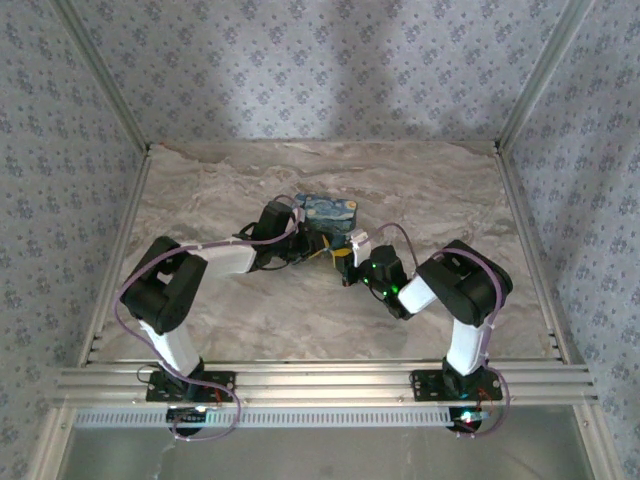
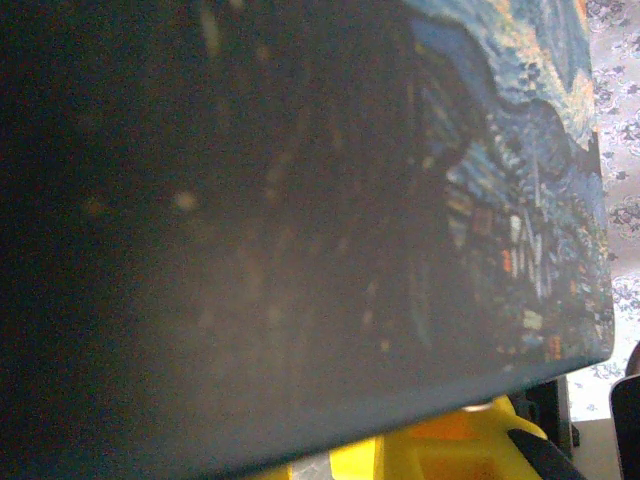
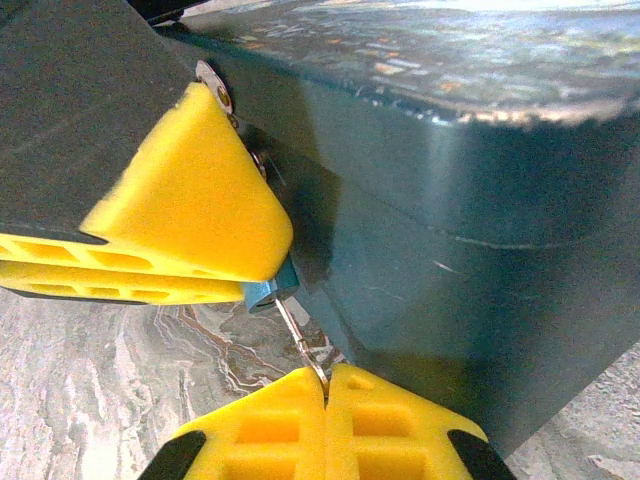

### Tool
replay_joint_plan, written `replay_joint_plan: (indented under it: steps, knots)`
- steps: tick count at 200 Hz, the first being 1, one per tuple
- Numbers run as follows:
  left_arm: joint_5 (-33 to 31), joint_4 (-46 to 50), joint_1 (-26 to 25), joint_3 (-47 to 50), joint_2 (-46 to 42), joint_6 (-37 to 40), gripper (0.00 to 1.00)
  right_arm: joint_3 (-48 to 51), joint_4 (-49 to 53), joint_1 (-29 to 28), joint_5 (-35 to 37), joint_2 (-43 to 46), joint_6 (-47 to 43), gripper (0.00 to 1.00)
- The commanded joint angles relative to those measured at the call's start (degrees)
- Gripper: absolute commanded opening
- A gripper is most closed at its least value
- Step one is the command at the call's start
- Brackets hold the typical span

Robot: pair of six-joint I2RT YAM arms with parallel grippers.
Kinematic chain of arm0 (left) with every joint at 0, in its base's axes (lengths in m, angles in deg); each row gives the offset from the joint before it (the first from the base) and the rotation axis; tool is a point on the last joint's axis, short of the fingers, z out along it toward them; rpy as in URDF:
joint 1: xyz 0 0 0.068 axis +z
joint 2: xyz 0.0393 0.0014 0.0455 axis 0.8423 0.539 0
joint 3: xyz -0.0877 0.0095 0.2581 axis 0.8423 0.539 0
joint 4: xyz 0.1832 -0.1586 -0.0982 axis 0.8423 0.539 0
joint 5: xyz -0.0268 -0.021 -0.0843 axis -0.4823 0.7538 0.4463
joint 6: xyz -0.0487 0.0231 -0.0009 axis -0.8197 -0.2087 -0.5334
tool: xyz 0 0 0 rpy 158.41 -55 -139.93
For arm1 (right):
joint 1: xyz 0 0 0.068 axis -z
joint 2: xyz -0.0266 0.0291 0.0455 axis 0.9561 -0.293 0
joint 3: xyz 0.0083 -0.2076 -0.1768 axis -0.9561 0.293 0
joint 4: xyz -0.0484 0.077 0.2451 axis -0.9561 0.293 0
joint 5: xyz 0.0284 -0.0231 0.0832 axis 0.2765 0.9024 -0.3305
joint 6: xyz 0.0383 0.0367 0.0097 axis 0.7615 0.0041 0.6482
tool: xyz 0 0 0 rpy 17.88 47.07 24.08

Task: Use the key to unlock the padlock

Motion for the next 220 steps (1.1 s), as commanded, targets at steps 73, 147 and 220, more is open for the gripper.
replay_joint_plan:
  steps: [73, 147, 220]
  knots:
    - [6.6, 0.3, -1.9, -1.8, -2.4, 0.2, 0.18, -2.4, -2.5, 3.8, -5.0, 1.6, 1.5, 0.00]
    - [6.4, 0.4, -1.9, -2.0, -1.9, 0.3, 0.18, -3.4, -0.3, 6.2, -11.4, 1.4, 5.5, 0.00]
    - [6.2, -0.1, -1.9, -2.1, -1.3, 0.2, 0.17, -3.9, 0.6, 5.1, -11.4, 2.1, 5.2, 0.00]
